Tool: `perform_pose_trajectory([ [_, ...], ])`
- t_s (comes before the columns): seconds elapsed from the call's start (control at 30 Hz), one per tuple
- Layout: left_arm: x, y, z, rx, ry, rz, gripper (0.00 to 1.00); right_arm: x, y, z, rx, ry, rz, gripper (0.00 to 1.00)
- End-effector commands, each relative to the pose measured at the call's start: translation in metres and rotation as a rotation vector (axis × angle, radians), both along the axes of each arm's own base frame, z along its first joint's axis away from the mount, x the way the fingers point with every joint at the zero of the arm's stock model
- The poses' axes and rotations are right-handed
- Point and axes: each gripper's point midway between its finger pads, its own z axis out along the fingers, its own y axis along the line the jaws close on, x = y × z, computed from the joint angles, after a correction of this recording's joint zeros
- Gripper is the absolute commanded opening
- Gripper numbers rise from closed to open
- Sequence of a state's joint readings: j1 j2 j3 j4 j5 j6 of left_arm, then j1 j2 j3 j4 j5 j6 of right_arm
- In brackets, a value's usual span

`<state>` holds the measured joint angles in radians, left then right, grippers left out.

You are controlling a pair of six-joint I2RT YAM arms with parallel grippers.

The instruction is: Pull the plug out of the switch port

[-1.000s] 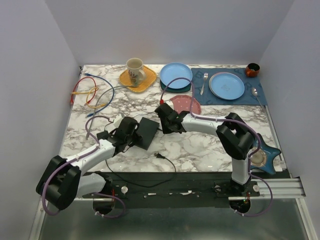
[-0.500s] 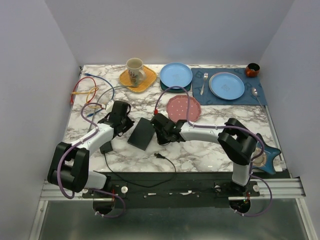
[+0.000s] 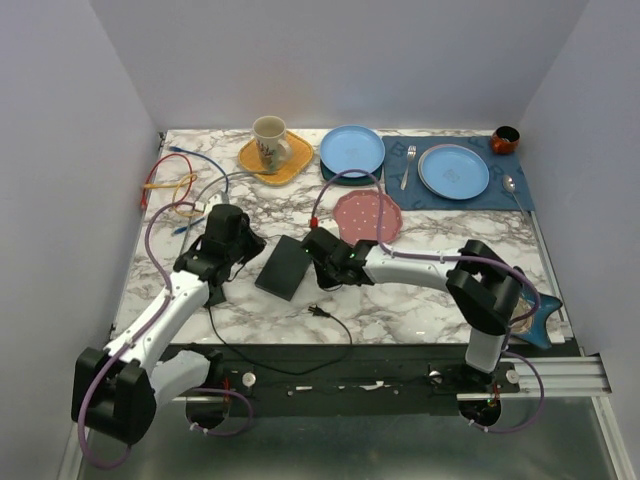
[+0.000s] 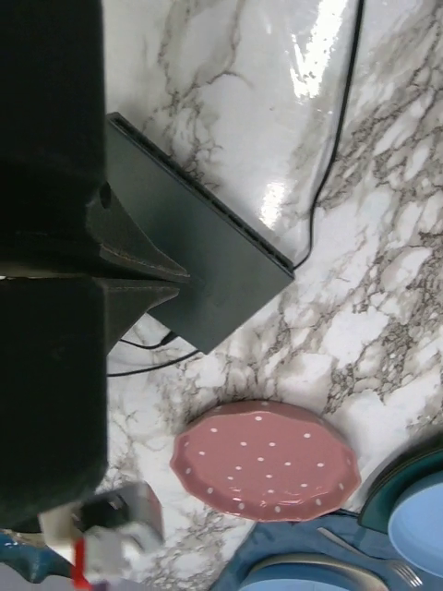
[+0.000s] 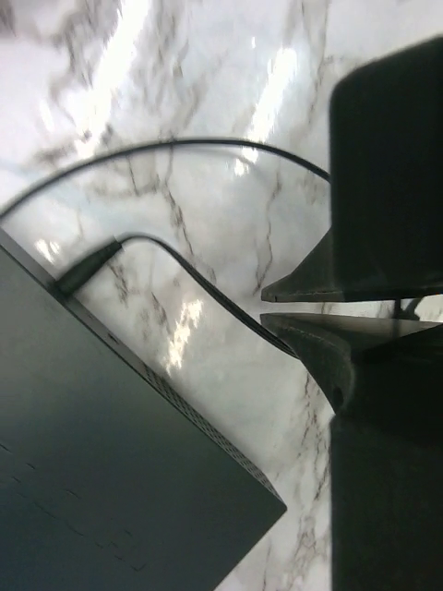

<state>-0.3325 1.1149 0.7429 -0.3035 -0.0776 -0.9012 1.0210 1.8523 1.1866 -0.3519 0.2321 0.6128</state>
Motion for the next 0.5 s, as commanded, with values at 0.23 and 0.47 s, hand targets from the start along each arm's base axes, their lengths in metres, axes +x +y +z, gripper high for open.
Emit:
perform_pose_trajectory([
  [0.23, -0.073, 0.012, -0.035, -0.065, 0.062, 0.031, 0.09, 0.111, -0.038, 0.07, -0.036, -0.184, -0.138, 0.33],
  [0.47, -0.1, 0.014, -0.081, -0.057, 0.173, 0.047, 0.0, 0.149, 0.011, 0.071, 0.031, -0.156, -0.055, 0.31],
])
